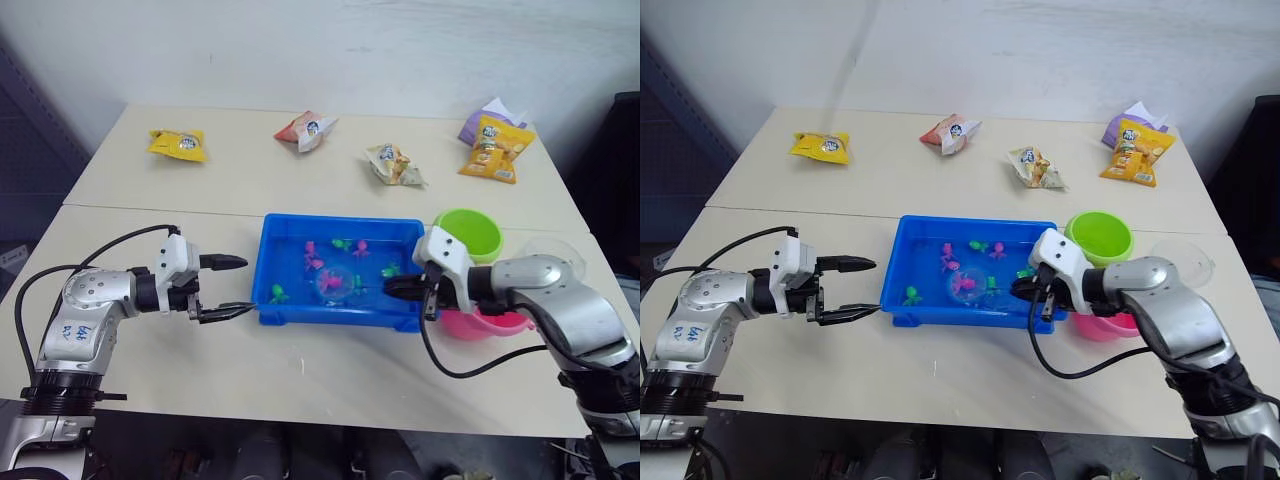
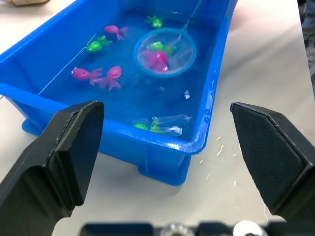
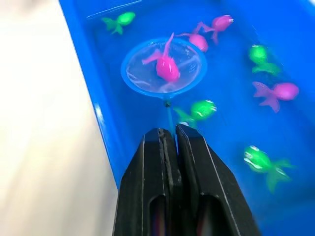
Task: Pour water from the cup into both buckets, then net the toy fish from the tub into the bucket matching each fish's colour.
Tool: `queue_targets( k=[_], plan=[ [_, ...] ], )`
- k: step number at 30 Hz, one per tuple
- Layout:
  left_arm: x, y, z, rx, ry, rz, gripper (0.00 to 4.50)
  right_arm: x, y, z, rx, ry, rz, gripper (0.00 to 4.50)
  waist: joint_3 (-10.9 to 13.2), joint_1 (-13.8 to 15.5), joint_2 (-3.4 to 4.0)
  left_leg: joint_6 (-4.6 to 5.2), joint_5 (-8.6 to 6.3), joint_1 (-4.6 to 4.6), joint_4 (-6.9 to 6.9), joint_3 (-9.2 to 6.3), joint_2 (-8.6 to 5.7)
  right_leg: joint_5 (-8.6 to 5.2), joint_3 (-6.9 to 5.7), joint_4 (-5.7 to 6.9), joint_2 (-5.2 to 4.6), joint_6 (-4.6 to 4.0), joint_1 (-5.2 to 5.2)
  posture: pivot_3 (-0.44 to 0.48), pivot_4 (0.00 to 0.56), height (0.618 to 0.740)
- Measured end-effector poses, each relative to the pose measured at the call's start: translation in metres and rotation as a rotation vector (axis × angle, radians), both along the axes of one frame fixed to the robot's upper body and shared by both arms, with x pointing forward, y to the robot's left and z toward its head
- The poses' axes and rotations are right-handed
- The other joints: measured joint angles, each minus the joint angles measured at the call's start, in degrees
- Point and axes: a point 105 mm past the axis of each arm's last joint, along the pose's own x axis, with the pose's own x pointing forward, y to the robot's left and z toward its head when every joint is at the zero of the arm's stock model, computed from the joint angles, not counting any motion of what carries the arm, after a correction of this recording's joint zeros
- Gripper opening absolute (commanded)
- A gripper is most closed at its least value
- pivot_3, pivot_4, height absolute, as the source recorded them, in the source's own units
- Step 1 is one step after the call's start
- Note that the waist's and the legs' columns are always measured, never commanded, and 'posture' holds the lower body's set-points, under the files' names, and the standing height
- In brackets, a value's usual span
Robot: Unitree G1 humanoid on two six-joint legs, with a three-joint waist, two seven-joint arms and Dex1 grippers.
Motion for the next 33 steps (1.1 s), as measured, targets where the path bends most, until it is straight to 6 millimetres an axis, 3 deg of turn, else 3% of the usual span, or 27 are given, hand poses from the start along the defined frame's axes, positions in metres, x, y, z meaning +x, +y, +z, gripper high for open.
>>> queue_targets(
  k=[8,16,24,33],
  plan=[
    [0.008,-0.028,0.029,-0.101,-0.028,-0.108,4.42,-0.025,-0.024,0.023,0.097,-0.122,-0.048,0.0,0.0,0.02,0.0,0.0,0.0,0.01,0.0,-0.01,0.0,0.01,-0.01,0.03,0.04,0.01,0.06,0.0,0.15,0.738],
    [0.013,-0.06,0.05,-0.17,-0.043,-0.216,4.42,-0.053,-0.052,0.016,0.212,-0.185,-0.189,0.0,0.0,0.21,-0.01,-0.02,0.02,0.04,0.04,0.01,0.0,0.02,0.03,0.05,0.13,0.04,0.12,0.0,0.15,0.738],
    [0.018,-0.092,0.045,-0.23,0.019,-0.331,4.42,-0.08,-0.091,0.035,0.255,-0.323,-0.387,0.0,0.0,0.71,-0.01,-0.05,0.04,0.11,0.08,0.04,0.01,0.03,0.11,0.03,0.23,0.06,0.14,0.0,0.15,0.738],
    [0.019,-0.113,0.041,-0.249,0.04,-0.428,4.42,-0.126,-0.144,0.029,0.147,-0.451,-0.669,0.0,0.0,1.37,-0.01,-0.07,0.05,0.13,0.06,0.08,-0.01,0.03,0.17,0.01,0.25,0.06,0.14,0.0,0.15,0.738]
  ],
)
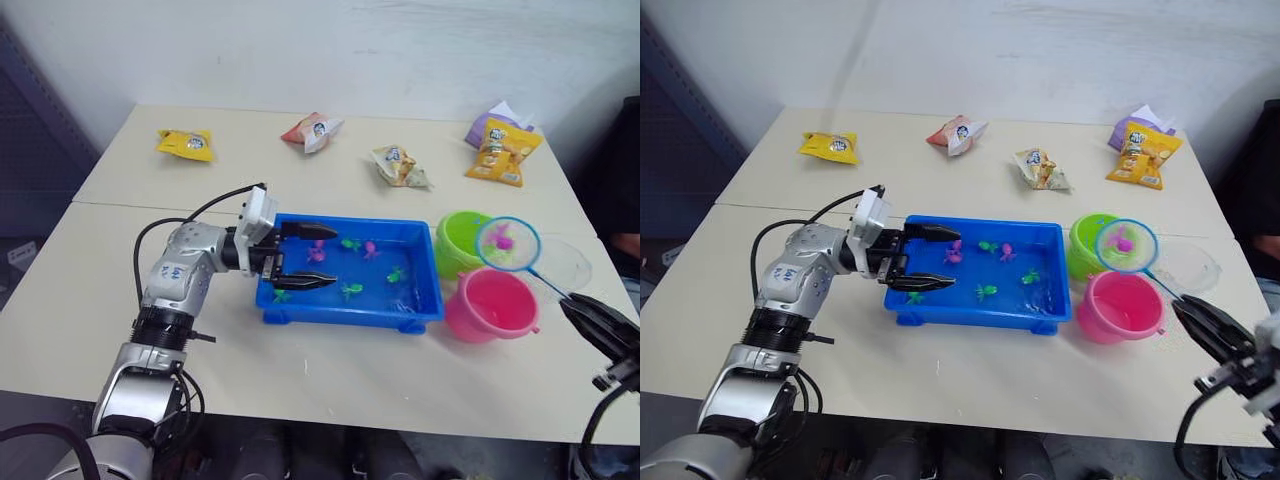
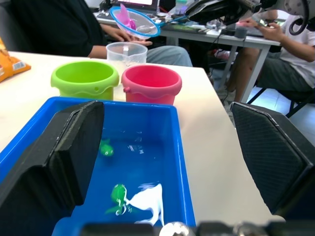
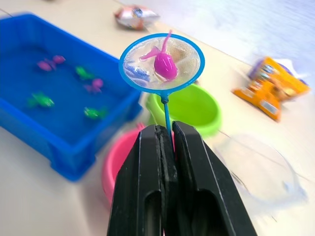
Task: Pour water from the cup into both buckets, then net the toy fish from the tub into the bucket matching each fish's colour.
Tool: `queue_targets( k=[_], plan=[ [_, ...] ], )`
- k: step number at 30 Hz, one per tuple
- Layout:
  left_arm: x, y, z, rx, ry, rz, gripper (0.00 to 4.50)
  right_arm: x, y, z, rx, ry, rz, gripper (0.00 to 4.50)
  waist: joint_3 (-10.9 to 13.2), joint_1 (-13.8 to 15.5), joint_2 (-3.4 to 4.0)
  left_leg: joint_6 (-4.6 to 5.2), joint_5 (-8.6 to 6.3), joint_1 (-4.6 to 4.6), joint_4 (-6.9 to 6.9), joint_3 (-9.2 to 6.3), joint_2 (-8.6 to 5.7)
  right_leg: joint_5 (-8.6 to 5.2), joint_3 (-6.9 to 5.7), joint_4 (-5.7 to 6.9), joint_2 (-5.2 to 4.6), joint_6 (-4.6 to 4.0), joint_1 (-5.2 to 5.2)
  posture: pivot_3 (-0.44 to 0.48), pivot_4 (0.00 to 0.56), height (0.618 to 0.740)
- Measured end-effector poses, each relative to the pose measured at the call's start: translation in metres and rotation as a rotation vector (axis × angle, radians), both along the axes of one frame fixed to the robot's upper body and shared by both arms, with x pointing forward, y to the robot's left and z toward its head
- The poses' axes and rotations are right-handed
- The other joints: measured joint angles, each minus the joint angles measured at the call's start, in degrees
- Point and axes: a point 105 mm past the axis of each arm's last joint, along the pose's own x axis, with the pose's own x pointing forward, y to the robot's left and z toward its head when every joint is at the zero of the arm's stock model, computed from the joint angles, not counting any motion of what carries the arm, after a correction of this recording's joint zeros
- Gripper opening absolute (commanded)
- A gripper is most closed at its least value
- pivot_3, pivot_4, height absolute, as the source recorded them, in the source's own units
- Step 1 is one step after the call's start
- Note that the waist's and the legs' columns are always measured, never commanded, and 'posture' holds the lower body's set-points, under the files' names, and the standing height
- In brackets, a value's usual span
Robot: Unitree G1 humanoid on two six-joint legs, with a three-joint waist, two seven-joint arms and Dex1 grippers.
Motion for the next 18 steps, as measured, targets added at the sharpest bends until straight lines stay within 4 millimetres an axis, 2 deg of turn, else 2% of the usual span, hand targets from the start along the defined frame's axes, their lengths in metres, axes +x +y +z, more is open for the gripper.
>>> queue_targets(
  k=[5,9,14,18],
  plan=[
    [-0.002,-0.008,0.002,-0.003,-0.008,-0.035,4.42,-0.012,-0.017,-0.015,-0.195,-0.004,-0.081,0.0,0.0,-0.27,0.0,-0.02,0.01,0.14,-0.04,0.12,0.0,0.0,0.11,0.03,0.03,0.0,0.02,0.0,0.15,0.738],
    [-0.004,-0.008,0.0,0.003,-0.005,-0.048,4.42,-0.008,-0.033,-0.029,-0.359,-0.056,-0.157,0.0,0.0,-0.25,0.01,-0.09,0.04,0.19,-0.05,0.14,0.0,-0.01,0.14,0.09,0.03,-0.02,0.02,0.0,0.15,0.738],
    [-0.004,-0.008,-0.001,0.009,-0.002,-0.046,4.42,-0.009,-0.043,-0.044,-0.637,-0.112,-0.17,0.0,0.0,-0.18,0.01,-0.13,0.07,0.19,-0.05,0.14,-0.01,-0.02,0.14,0.08,0.02,-0.02,0.02,0.0,0.15,0.738],
    [-0.004,-0.008,-0.004,0.008,0.006,-0.037,4.42,-0.006,-0.039,-0.05,-0.856,-0.159,-0.119,0.0,-0.01,-0.37,0.02,-0.2,0.1,0.23,-0.05,0.17,0.0,-0.03,0.19,0.12,0.03,-0.04,0.01,0.0,0.15,0.738]
  ],
)
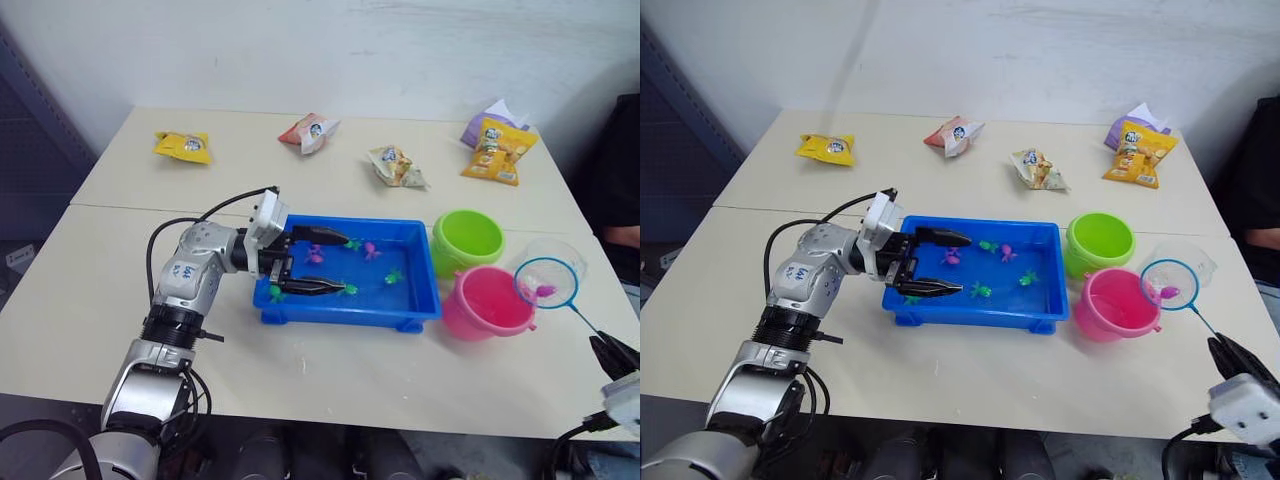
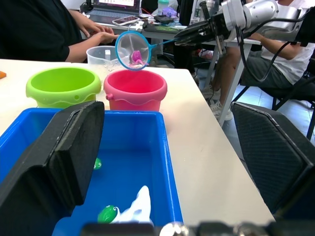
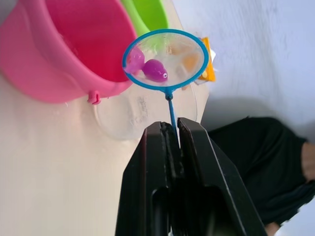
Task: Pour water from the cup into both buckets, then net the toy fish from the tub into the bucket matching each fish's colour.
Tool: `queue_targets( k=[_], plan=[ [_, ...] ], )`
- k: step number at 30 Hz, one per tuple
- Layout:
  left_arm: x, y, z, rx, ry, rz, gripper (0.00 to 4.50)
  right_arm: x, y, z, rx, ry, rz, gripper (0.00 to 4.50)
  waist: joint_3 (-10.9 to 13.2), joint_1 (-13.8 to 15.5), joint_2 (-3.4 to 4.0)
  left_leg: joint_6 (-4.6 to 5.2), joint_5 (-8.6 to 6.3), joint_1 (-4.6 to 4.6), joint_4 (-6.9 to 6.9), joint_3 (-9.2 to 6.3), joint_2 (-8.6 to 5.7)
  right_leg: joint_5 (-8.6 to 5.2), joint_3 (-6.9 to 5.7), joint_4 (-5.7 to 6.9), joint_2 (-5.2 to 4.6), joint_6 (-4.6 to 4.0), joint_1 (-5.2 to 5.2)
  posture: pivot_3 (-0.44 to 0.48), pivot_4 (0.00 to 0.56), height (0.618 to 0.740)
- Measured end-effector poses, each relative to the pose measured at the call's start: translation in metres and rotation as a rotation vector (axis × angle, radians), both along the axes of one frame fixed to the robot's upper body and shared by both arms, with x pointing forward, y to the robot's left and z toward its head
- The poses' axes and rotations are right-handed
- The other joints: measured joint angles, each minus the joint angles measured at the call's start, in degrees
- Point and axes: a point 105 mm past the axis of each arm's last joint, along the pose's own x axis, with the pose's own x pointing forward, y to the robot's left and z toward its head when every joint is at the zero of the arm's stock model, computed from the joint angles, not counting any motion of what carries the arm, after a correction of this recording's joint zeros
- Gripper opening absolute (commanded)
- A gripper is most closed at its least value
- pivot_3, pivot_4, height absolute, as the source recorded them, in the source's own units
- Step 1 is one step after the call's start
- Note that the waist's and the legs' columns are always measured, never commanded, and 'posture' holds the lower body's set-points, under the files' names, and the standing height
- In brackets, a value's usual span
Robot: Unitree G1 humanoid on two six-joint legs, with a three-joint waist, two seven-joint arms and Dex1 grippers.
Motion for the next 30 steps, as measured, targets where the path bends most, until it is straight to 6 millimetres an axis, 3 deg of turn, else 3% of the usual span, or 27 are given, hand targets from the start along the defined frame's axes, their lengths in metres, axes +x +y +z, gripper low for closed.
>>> queue_targets(
  k=[3,15,30],
  plan=[
    [0.0,0.001,-0.004,0.002,0.012,0.014,4.42,0.004,0.006,0.004,-0.168,-0.024,0.058,0.0,0.0,0.05,0.0,-0.06,0.03,0.01,0.0,-0.02,0.01,-0.01,-0.01,0.02,0.02,-0.01,0.0,0.0,0.15,0.738],
    [0.0,0.006,-0.013,0.022,0.003,0.036,4.42,0.008,0.009,0.019,-0.467,-0.154,0.115,0.0,0.0,0.14,0.0,-0.09,0.05,0.0,0.0,-0.02,0.01,-0.02,-0.02,0.03,0.04,-0.03,0.0,0.0,0.15,0.738],
    [0.001,0.005,-0.013,0.021,-0.042,0.043,4.42,0.006,0.009,0.017,-0.556,-0.212,0.143,0.0,0.0,0.05,0.0,-0.11,0.07,0.02,0.01,-0.01,0.01,-0.03,0.01,0.06,0.06,-0.04,0.01,0.0,0.15,0.738]
  ],
)
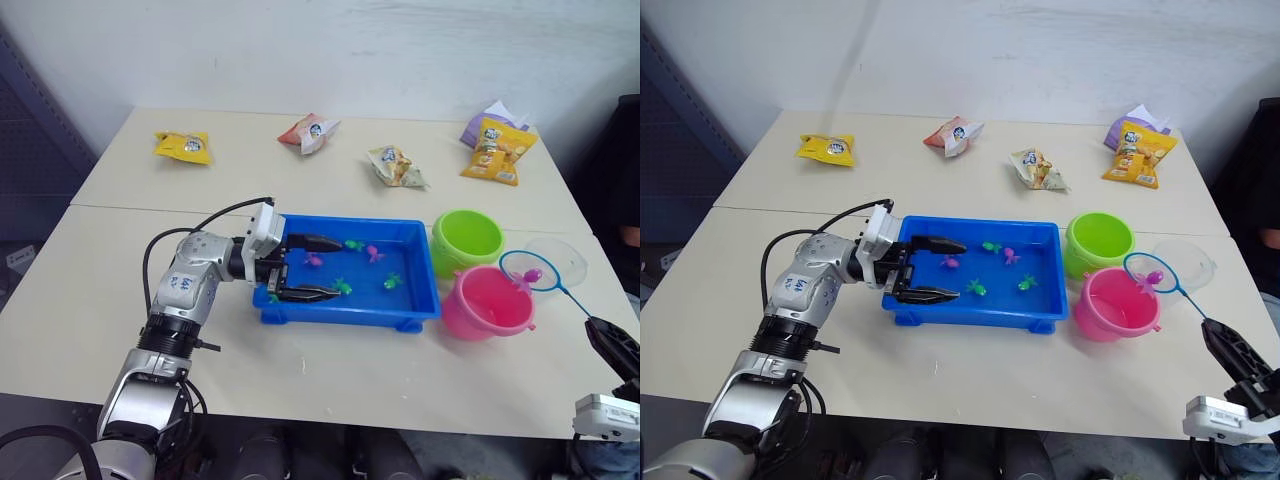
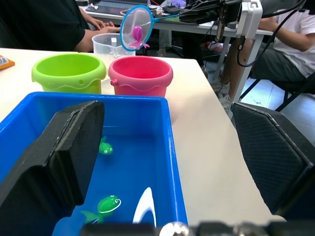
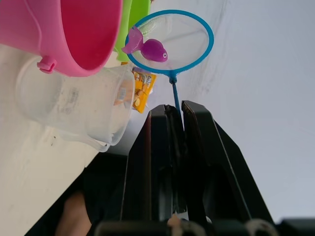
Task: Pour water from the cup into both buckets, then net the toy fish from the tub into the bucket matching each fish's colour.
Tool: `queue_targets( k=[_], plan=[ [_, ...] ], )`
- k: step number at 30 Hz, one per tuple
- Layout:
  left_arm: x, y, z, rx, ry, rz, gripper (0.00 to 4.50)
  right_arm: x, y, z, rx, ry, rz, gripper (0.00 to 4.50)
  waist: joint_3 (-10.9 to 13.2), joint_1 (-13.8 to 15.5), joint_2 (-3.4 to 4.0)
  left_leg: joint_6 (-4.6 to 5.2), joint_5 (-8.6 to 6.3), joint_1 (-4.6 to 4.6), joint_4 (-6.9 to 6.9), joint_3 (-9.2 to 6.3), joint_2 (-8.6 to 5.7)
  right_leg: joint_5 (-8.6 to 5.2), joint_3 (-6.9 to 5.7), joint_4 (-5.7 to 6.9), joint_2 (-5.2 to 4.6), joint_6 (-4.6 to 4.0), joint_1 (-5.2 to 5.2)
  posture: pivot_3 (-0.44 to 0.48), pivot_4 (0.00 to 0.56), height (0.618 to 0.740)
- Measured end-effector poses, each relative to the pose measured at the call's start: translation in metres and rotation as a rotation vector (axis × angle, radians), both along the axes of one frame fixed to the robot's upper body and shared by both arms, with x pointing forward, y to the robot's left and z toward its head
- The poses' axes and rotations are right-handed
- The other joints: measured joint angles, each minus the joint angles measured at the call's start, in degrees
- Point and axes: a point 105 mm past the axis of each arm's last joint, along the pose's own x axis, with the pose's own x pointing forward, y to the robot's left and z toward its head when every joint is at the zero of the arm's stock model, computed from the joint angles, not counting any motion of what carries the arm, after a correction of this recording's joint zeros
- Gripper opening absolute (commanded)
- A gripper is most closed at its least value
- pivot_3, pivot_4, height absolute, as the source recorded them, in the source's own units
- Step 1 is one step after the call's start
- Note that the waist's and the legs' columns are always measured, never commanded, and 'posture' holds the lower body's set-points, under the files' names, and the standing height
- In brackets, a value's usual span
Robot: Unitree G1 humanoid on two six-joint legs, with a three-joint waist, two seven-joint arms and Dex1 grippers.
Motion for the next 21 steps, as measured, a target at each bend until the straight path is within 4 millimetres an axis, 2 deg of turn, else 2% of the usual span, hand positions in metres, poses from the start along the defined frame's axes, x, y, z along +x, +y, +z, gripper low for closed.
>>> queue_targets(
  k=[5,12,19,21],
  plan=[
    [0.001,-0.005,-0.005,0.001,-0.017,0.0,4.42,0.001,0.003,-0.024,0.031,0.061,0.016,0.0,0.0,0.08,0.0,0.0,0.0,-0.01,0.0,0.01,-0.02,0.0,0.0,-0.01,0.0,0.0,0.0,0.0,0.15,0.738],
    [0.003,-0.006,-0.004,-0.002,-0.035,0.012,4.42,0.0,-0.004,0.004,0.0,-0.055,-0.022,0.0,0.0,0.06,0.0,-0.02,0.01,-0.01,0.0,0.0,0.0,0.0,0.0,0.01,0.01,0.0,0.0,0.0,0.15,0.738],
    [0.004,-0.006,-0.004,-0.002,-0.051,0.023,4.42,-0.002,-0.002,0.002,0.027,-0.068,-0.037,0.0,0.0,0.01,0.0,-0.02,0.01,0.0,-0.01,0.0,0.0,0.0,0.0,0.01,0.01,0.0,0.0,0.0,0.15,0.738],
    [0.004,-0.005,-0.004,-0.002,-0.052,0.024,4.42,-0.002,-0.001,0.0,0.089,-0.065,-0.042,0.0,0.0,0.01,0.0,-0.02,0.01,0.0,0.0,0.0,0.0,0.0,0.0,0.01,0.01,0.0,0.0,0.0,0.15,0.738]
  ],
)
